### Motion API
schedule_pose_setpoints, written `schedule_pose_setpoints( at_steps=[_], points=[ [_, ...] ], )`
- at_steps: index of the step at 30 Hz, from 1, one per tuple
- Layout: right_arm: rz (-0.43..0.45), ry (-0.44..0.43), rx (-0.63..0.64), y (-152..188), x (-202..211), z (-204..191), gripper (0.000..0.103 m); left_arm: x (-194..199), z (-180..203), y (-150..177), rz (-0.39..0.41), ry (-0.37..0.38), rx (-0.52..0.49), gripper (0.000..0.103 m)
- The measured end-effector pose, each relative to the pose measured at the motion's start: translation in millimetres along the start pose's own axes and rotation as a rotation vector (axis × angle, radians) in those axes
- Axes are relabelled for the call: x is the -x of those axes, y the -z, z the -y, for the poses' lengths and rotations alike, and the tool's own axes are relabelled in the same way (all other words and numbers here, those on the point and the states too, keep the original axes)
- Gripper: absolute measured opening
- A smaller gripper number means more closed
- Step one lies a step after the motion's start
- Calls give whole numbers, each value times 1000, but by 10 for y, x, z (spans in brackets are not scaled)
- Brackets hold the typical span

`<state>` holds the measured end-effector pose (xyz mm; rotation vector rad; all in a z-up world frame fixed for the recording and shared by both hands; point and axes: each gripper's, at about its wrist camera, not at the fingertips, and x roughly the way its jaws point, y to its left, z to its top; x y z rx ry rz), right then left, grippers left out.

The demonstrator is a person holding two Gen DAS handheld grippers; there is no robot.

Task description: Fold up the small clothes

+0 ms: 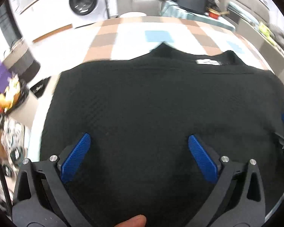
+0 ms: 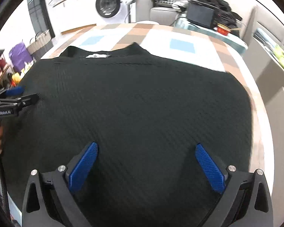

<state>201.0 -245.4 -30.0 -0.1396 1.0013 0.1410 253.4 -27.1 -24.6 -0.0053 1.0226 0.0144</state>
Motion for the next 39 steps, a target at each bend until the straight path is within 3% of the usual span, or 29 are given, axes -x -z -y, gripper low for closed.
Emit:
schedule_pose_setpoints(
  at_steps=[4, 11, 19, 24, 26, 28, 29, 35, 39],
  points=[
    [16, -16, 30, 218, 208, -133, 103, 323, -180, 330, 19, 42, 19, 102],
    [101, -168, 95, 668, 660, -680, 103, 1096, -582, 1185, 81, 118, 128, 102],
    [149, -234, 119, 775, 757, -1146, 103, 1648, -1045, 2044, 100, 115, 298, 102],
    [140, -248, 118, 779, 734, -1199, 103, 1740, -1329, 2316, 100, 190, 333, 84],
    [145, -253, 126, 784, 748, -1205, 103, 1789, -1385, 2427, 112, 258, 339, 78],
    [149, -253, 125, 807, 776, -1211, 103, 1755, -1347, 2448, 70, 318, 309, 58],
    [149, -255, 124, 823, 785, -1212, 103, 1743, -1324, 2454, 58, 323, 298, 55],
    [144, -253, 126, 830, 768, -1197, 103, 1515, -1169, 2365, 52, 276, 343, 55],
    [147, -259, 126, 825, 753, -1188, 103, 1390, -1062, 2216, 108, 235, 367, 63]
  ],
)
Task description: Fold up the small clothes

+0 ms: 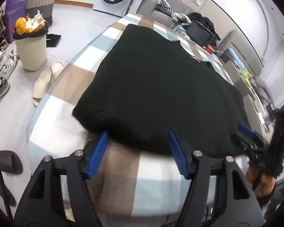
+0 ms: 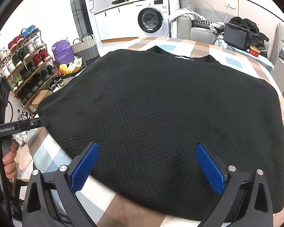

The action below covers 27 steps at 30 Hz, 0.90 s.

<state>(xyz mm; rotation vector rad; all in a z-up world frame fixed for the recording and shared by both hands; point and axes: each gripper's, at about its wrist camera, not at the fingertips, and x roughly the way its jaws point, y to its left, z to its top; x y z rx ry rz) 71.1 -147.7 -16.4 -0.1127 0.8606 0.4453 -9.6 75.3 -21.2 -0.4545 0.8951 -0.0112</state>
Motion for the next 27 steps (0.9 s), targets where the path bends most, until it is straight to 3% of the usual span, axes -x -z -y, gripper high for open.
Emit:
schedule_pose_setpoints(
  at_steps=[6, 8, 9, 10, 13, 16, 22, 27],
  points=[
    [-30, 29, 36, 47, -100, -20, 103, -260, 267, -156, 68, -119, 14, 62],
    [-42, 34, 42, 62, -134, -16, 103, -313, 291, -202, 82, -119, 31, 52],
    [-47, 29, 42, 69, -148, -11, 103, -367, 299, -240, 85, -116, 45, 38],
    [-48, 27, 41, 75, -151, -7, 103, -396, 297, -265, 85, -110, 52, 30],
    [-57, 29, 43, 99, -193, 6, 103, -449, 251, -339, 104, -62, 102, 17],
    [-57, 35, 47, 106, -187, -16, 103, -383, 211, -356, 143, -35, 122, 14],
    [-45, 34, 76, 98, -110, -83, 103, -181, 109, -428, 214, -53, 140, 13],
    [-48, 49, 50, 93, -95, 25, 103, -48, 216, -518, 258, -107, 66, 13]
  ],
)
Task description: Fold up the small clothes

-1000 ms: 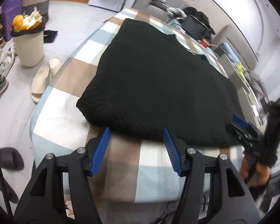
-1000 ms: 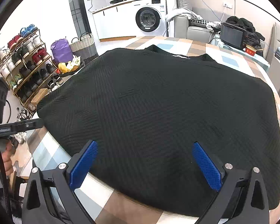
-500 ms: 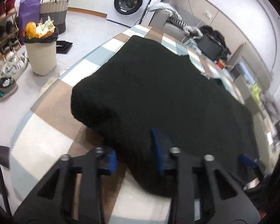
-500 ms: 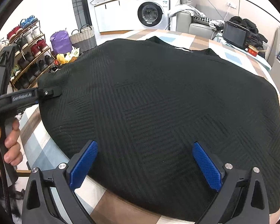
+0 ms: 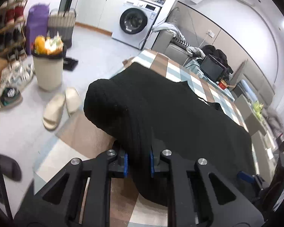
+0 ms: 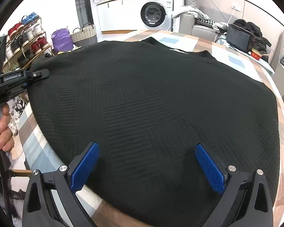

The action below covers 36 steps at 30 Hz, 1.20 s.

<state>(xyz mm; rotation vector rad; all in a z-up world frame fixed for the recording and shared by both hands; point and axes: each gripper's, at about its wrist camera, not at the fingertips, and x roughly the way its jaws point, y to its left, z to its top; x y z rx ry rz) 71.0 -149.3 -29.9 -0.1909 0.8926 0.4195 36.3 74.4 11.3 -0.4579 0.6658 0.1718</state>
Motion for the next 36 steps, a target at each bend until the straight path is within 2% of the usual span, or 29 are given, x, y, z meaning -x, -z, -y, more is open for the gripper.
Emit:
schedule_pose_setpoints(
  at_steps=[2, 6, 8, 10, 13, 15, 17, 18, 19, 20, 22, 23, 25, 29, 34, 36],
  points=[
    [8, 6, -14, -1, 29, 55, 103, 48, 141, -40, 19, -12, -56, 13],
    [17, 22, -51, 4, 100, 240, 103, 177, 686, -134, 82, 4, -233, 12],
    [22, 32, -84, 11, 146, 370, 103, 222, 982, -140, 111, 61, -290, 12],
    [29, 38, -123, 44, 211, 502, 103, 233, 1383, -85, 103, 133, -387, 12],
    [34, 70, -169, 109, 305, 705, 103, 200, 1906, 152, 58, 265, -534, 12],
    [31, 82, -200, 168, 356, 829, 103, 117, 2111, 354, -27, 403, -601, 14],
    [28, 82, -239, 241, 403, 965, 103, 36, 2171, 492, -101, 465, -623, 22],
    [27, 83, -247, 268, 424, 1008, 103, -26, 2162, 576, -160, 488, -630, 31],
    [28, 78, -254, 288, 450, 1051, 103, -50, 2135, 616, -190, 491, -628, 38],
    [29, 70, -258, 289, 463, 1074, 103, -56, 2091, 638, -204, 495, -622, 38],
    [38, 53, -268, 282, 509, 1102, 103, -6, 1959, 650, -201, 516, -611, 45],
    [42, 50, -269, 266, 520, 1101, 103, 36, 1877, 620, -188, 500, -604, 49],
    [46, 51, -267, 223, 526, 1085, 103, 84, 1706, 528, -151, 466, -586, 66],
    [33, 74, -255, 138, 527, 1061, 103, 71, 1339, 324, -96, 400, -520, 68],
    [74, 183, -216, 106, 788, 1064, 103, -222, 1181, 144, -125, 331, -495, 68],
    [95, 171, -239, 93, 863, 1076, 103, -316, 1174, 163, -151, 334, -495, 68]
  ],
)
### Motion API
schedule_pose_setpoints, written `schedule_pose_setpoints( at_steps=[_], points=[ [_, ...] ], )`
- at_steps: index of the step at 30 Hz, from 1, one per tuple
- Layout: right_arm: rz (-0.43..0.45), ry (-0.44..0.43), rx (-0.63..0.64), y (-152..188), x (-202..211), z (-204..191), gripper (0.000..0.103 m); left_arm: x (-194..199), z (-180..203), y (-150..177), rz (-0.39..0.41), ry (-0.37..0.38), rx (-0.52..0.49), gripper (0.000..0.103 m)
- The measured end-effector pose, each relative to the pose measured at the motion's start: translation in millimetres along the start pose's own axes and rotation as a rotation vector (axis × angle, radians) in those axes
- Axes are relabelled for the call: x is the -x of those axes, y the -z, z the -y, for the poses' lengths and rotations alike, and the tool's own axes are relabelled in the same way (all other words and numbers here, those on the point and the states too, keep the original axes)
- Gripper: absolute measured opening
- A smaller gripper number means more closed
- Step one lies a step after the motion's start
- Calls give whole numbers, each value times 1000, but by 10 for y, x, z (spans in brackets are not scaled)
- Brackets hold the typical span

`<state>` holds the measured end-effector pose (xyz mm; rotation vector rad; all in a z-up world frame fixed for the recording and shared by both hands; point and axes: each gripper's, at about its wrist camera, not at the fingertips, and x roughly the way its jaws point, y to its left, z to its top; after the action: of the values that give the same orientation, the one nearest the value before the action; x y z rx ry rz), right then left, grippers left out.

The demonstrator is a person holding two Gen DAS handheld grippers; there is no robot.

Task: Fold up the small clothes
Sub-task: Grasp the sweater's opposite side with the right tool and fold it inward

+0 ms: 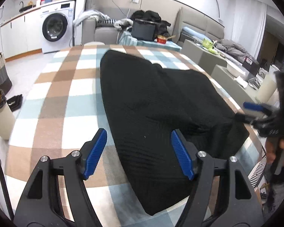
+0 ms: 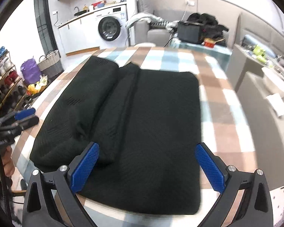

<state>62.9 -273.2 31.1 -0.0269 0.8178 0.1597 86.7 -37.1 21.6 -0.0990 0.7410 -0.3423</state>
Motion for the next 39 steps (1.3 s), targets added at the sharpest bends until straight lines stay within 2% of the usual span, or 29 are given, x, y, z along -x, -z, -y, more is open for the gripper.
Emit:
schedule_pose_setpoints(
  at_steps=[3, 7, 9, 11, 14, 17, 20, 25, 26, 28, 30, 31, 33, 35, 37, 39],
  points=[
    [-14, -76, -17, -51, -80, -79, 103, -144, 159, 70, -13, 30, -23, 68],
    [-71, -114, 63, -84, -332, -409, 103, -239, 345, 224, -48, 27, -100, 68],
    [-116, -106, 131, -11, -407, -538, 103, -240, 410, 296, -52, 9, -149, 68],
    [-159, -51, 219, 142, -442, -601, 103, -235, 455, 342, -55, -18, -216, 69],
    [-215, -39, 239, 354, -439, -537, 103, -192, 411, 338, -53, -3, -203, 69],
    [-207, -56, 217, 412, -353, -465, 103, -171, 374, 330, -57, 18, -155, 69],
    [-152, -101, 170, 297, -243, -423, 103, -174, 372, 338, -61, 11, -145, 69],
    [-90, -293, 54, -28, -351, -409, 101, -166, 388, 384, -77, 0, -171, 70],
    [-101, -339, 36, -99, -459, -426, 98, -165, 381, 394, -82, 2, -170, 70],
    [-148, -423, -9, -229, -707, -472, 75, -158, 350, 428, -94, 12, -162, 71],
    [-186, -463, -46, -357, -958, -533, 67, -151, 311, 447, -100, 23, -149, 73],
    [-198, -471, -54, -393, -1032, -554, 60, -146, 299, 458, -104, 28, -143, 74],
    [-220, -487, -77, -484, -1211, -585, 55, -159, 264, 468, -113, 36, -126, 74],
    [-238, -483, -101, -572, -1390, -581, 44, -169, 244, 468, -117, 44, -116, 74],
    [-243, -476, -117, -617, -1442, -582, 23, -174, 233, 468, -116, 46, -116, 75],
    [-211, -443, -86, -657, -1393, -626, 7, -186, 215, 471, -117, 51, -109, 76]
  ],
)
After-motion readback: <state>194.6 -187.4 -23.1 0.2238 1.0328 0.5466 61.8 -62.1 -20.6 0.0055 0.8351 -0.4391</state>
